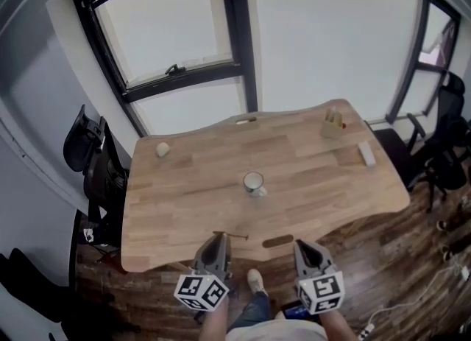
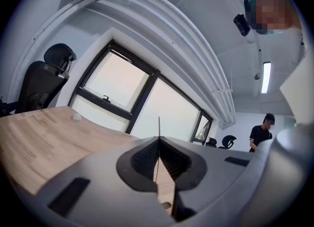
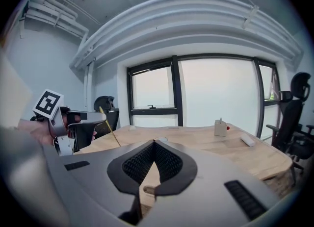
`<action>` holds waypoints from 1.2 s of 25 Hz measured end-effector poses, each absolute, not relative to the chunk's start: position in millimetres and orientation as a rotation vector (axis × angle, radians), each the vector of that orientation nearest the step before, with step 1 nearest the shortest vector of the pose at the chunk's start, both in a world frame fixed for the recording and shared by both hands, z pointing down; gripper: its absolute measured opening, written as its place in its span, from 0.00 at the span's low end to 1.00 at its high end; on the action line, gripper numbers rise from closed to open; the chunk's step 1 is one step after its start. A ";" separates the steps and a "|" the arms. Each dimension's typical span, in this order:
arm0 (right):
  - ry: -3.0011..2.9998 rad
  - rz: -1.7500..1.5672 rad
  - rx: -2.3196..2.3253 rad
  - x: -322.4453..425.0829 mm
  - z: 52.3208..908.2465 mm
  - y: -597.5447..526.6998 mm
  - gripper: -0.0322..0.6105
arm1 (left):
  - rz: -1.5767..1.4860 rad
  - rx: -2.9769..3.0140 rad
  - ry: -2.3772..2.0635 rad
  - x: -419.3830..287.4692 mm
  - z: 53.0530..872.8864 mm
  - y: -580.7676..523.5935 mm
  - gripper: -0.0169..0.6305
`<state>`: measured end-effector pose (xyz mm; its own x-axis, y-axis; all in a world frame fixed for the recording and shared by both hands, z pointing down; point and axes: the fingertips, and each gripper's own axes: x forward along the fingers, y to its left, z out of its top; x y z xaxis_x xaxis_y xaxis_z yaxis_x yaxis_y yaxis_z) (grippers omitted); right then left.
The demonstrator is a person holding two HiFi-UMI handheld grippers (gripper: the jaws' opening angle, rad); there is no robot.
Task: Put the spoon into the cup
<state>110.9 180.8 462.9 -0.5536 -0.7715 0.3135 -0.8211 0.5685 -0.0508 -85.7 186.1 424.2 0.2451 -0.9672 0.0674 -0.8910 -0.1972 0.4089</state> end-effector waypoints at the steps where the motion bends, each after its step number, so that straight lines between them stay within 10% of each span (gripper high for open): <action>1: -2.545 0.278 1.332 107.0 464.1 162.2 0.05 | -0.289 2.158 -1.702 -90.0 425.0 168.9 0.03; 30: -2.352 0.328 1.438 39.8 478.9 -31.6 0.05 | -0.296 2.209 -1.463 -151.2 441.1 -54.7 0.03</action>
